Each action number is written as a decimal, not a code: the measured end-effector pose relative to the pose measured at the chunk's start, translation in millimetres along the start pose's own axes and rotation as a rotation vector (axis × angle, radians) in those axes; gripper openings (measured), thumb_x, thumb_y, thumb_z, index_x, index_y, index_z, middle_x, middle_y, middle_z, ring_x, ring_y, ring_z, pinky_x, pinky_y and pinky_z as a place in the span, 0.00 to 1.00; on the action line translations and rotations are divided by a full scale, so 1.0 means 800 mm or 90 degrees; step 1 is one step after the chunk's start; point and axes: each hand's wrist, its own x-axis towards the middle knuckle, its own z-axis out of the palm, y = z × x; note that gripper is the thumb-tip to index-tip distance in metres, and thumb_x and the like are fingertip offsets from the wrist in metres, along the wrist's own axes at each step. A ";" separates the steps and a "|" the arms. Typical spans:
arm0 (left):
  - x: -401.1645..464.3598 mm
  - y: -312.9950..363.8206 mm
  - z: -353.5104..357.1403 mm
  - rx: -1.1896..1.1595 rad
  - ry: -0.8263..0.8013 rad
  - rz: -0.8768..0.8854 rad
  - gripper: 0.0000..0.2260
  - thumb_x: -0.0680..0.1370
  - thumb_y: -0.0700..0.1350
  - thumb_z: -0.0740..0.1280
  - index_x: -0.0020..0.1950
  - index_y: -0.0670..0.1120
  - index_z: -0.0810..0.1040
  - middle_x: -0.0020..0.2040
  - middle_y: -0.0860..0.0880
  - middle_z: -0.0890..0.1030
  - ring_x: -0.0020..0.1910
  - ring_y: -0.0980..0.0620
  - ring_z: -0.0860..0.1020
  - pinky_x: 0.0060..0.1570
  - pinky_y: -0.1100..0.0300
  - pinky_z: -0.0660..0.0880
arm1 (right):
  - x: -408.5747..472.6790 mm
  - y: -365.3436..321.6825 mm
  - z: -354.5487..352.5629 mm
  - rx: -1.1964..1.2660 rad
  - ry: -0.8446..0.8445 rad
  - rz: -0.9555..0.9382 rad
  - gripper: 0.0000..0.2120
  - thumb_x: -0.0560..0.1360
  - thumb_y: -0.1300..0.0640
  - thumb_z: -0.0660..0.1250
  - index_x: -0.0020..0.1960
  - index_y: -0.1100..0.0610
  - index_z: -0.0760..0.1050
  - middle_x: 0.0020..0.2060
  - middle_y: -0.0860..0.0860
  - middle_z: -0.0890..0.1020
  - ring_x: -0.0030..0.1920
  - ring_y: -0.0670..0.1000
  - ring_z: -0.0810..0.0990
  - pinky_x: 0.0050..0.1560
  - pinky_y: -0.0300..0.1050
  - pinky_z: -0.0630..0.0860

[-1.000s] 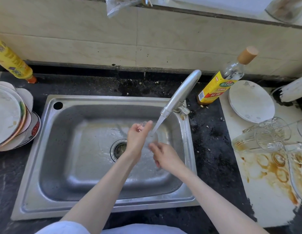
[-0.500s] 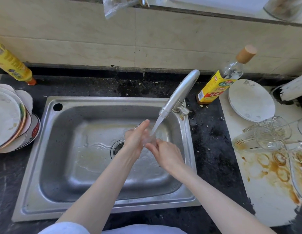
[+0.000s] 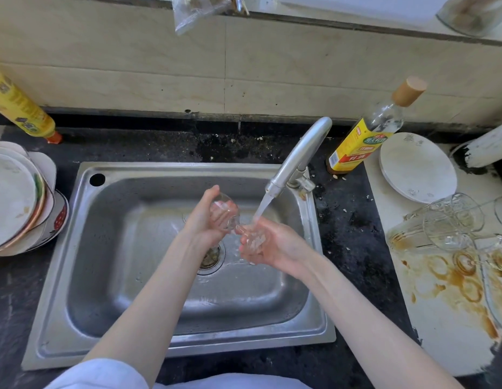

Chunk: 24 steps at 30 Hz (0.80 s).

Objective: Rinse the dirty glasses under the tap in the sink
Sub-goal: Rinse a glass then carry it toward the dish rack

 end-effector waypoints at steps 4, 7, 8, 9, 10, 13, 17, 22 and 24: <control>0.006 -0.006 -0.004 -0.126 0.047 -0.035 0.17 0.73 0.50 0.70 0.57 0.45 0.72 0.41 0.45 0.75 0.39 0.50 0.77 0.39 0.56 0.75 | 0.000 0.001 0.001 0.187 0.011 0.018 0.15 0.79 0.50 0.59 0.50 0.63 0.74 0.32 0.55 0.79 0.30 0.50 0.78 0.35 0.43 0.78; 0.008 -0.011 -0.015 -0.309 0.074 -0.095 0.18 0.72 0.48 0.72 0.55 0.44 0.67 0.43 0.44 0.74 0.35 0.49 0.76 0.37 0.53 0.78 | 0.000 0.001 0.002 0.229 -0.011 -0.046 0.10 0.78 0.53 0.60 0.48 0.59 0.75 0.34 0.53 0.81 0.36 0.51 0.81 0.44 0.46 0.78; 0.007 -0.014 -0.018 -0.353 0.083 -0.121 0.19 0.72 0.47 0.72 0.54 0.42 0.66 0.43 0.44 0.75 0.35 0.49 0.77 0.33 0.54 0.79 | 0.000 0.002 0.002 0.199 -0.020 -0.071 0.06 0.77 0.57 0.61 0.47 0.58 0.75 0.34 0.52 0.81 0.38 0.51 0.81 0.48 0.47 0.77; 0.007 -0.016 -0.021 -0.373 0.093 -0.140 0.20 0.71 0.47 0.73 0.53 0.41 0.66 0.43 0.44 0.75 0.35 0.48 0.78 0.31 0.53 0.79 | 0.000 0.003 0.002 0.164 -0.032 -0.090 0.03 0.75 0.60 0.63 0.47 0.57 0.75 0.35 0.52 0.81 0.39 0.51 0.81 0.49 0.47 0.77; 0.007 -0.018 -0.023 -0.384 0.099 -0.152 0.20 0.71 0.48 0.73 0.53 0.40 0.67 0.42 0.44 0.75 0.37 0.48 0.78 0.32 0.53 0.80 | 0.000 0.006 0.001 0.137 -0.042 -0.097 0.05 0.73 0.63 0.64 0.47 0.56 0.75 0.36 0.52 0.81 0.39 0.50 0.81 0.49 0.46 0.78; 0.009 -0.026 -0.026 -0.377 0.102 -0.148 0.20 0.72 0.48 0.72 0.53 0.40 0.66 0.43 0.45 0.75 0.48 0.48 0.79 0.52 0.54 0.76 | 0.000 0.013 -0.006 0.129 -0.034 -0.088 0.09 0.70 0.65 0.65 0.50 0.58 0.75 0.36 0.54 0.82 0.35 0.50 0.82 0.41 0.44 0.81; 0.009 -0.035 -0.025 -0.369 0.122 -0.130 0.20 0.73 0.50 0.71 0.53 0.39 0.65 0.44 0.45 0.74 0.50 0.49 0.76 0.60 0.53 0.72 | 0.003 0.018 -0.007 0.175 0.029 -0.104 0.08 0.70 0.56 0.67 0.47 0.59 0.77 0.33 0.53 0.82 0.28 0.47 0.80 0.33 0.40 0.80; 0.011 -0.040 -0.027 -0.388 0.122 -0.123 0.21 0.73 0.49 0.71 0.56 0.39 0.66 0.43 0.45 0.73 0.46 0.49 0.77 0.61 0.52 0.73 | 0.008 0.023 -0.007 0.132 0.088 -0.099 0.11 0.70 0.51 0.67 0.44 0.59 0.76 0.30 0.55 0.82 0.24 0.46 0.78 0.31 0.37 0.79; 0.013 -0.038 -0.028 -0.358 0.119 -0.094 0.21 0.74 0.49 0.70 0.57 0.40 0.65 0.44 0.45 0.73 0.41 0.49 0.77 0.59 0.51 0.74 | 0.007 0.023 -0.013 0.176 0.047 -0.065 0.11 0.68 0.53 0.68 0.44 0.60 0.77 0.33 0.56 0.82 0.30 0.50 0.81 0.35 0.42 0.81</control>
